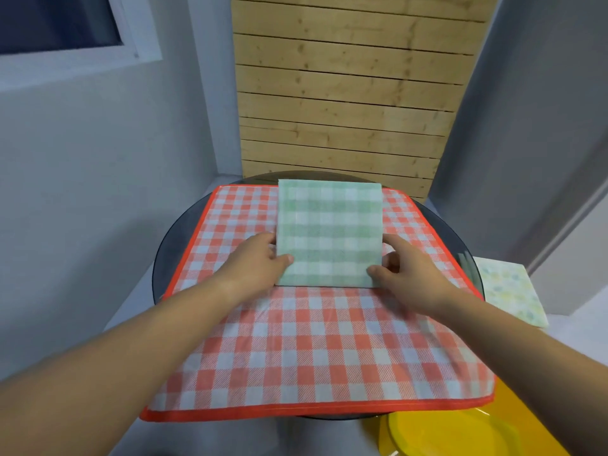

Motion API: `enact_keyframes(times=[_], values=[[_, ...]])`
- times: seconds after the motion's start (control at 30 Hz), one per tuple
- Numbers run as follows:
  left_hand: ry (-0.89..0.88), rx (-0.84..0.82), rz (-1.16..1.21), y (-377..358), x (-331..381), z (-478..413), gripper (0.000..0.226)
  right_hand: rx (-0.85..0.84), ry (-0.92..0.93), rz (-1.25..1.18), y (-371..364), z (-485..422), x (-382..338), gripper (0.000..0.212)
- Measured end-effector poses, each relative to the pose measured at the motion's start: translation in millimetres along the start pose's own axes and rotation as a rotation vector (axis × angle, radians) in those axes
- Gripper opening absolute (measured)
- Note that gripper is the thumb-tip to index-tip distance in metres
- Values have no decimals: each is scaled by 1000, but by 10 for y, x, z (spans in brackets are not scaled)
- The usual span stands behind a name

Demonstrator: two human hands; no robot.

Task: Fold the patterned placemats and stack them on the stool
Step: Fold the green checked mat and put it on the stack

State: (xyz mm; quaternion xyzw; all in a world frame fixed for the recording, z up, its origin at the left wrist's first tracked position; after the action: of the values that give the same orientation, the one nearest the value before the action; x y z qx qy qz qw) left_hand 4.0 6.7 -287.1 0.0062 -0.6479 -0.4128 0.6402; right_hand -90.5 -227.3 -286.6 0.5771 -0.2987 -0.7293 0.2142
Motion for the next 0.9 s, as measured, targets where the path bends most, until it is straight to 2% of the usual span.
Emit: enact_keyframes(times=[0.1,0.2,0.3,0.5,0.67,0.9], values=[[49,104,-114,27,-34,-10,33,19,-8,39,-19,-16,20,69],[40,160,-155,16,-34,-4,29,22,2,112,-41,-24,0,60],[38,146,-222,-23,-35,1,27,-20,0,173,-66,-41,-6,45],[55,118,-395,-138,-34,29,48,-78,-13,270,-111,-59,-50,46],[98,77,-574,-184,14,51,44,-60,-75,337,-178,-104,-68,43],[183,95,-779,-422,5,79,70,63,-243,544,-334,-98,-102,63]])
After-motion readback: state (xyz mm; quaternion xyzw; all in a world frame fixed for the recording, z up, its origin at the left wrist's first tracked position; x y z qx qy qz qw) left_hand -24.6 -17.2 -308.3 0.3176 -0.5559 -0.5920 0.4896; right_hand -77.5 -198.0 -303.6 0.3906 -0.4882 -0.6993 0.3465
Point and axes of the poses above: each hand's wrist, its own z-axis away from the middle knuckle, its own y-axis out of the back of the hand, x = y × z, the point moved 5 cm from there along -z, towards the middle knuckle, and after that the axes turned 7 degrees about -x, right-handed, at the moved point
